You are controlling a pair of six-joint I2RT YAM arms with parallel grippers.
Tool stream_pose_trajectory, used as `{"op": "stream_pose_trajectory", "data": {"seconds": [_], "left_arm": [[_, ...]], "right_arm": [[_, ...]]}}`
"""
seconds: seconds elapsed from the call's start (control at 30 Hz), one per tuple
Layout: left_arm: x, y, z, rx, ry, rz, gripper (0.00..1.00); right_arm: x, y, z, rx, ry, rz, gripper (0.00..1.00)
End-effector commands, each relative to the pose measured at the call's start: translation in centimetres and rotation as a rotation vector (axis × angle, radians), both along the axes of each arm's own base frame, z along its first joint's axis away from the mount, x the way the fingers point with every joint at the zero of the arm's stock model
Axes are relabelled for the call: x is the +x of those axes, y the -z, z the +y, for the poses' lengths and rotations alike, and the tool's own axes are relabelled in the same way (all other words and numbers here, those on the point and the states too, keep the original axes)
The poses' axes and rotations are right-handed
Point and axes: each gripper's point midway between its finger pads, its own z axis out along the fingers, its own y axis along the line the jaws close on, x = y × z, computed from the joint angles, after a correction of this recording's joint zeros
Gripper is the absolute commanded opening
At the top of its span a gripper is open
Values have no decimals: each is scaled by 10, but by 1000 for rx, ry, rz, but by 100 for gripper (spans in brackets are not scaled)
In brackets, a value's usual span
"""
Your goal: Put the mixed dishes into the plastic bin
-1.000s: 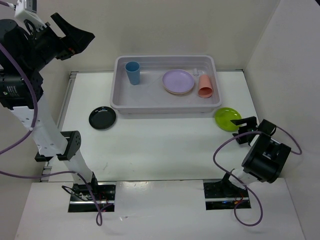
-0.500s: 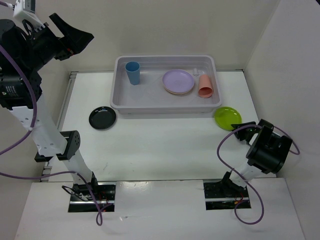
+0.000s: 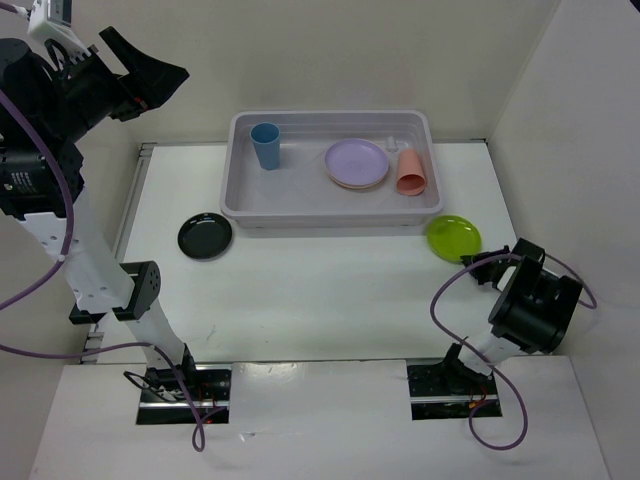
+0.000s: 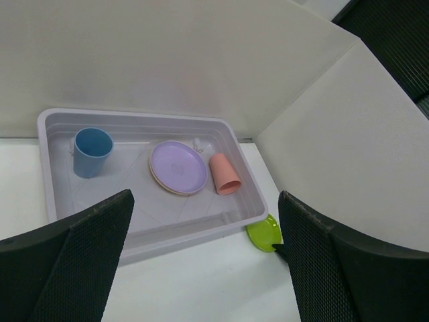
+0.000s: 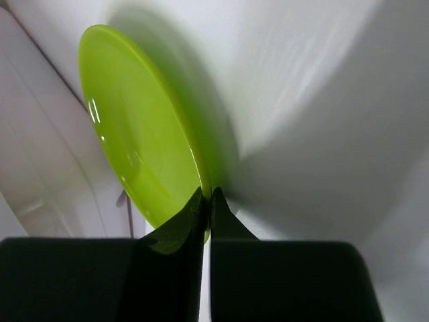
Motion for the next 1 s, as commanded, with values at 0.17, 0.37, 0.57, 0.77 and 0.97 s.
{"op": "stream_pose_trajectory", "data": {"seconds": [0.17,0.37,0.57,0.77,0.97], "left_arm": [[-5,-10,-5,-10,38,-39,94],[-3,-10,-9,-9,69,-39,94],[-3,-7,-9,-3,69,-32,96],[1,2,-7,-1,60,2,96],[-45,-27,4,31,-47,-107,96]], "right_arm": [[-17,-72,-22,-191,92,37,0],[-32,-117,-25,-262,116,-5,0],[-25,-190,-17,-350,84,-184,0],[40,-232,74,-375,-228,-318,0],[106,-224,185,-309,-460,-336,0]]}}
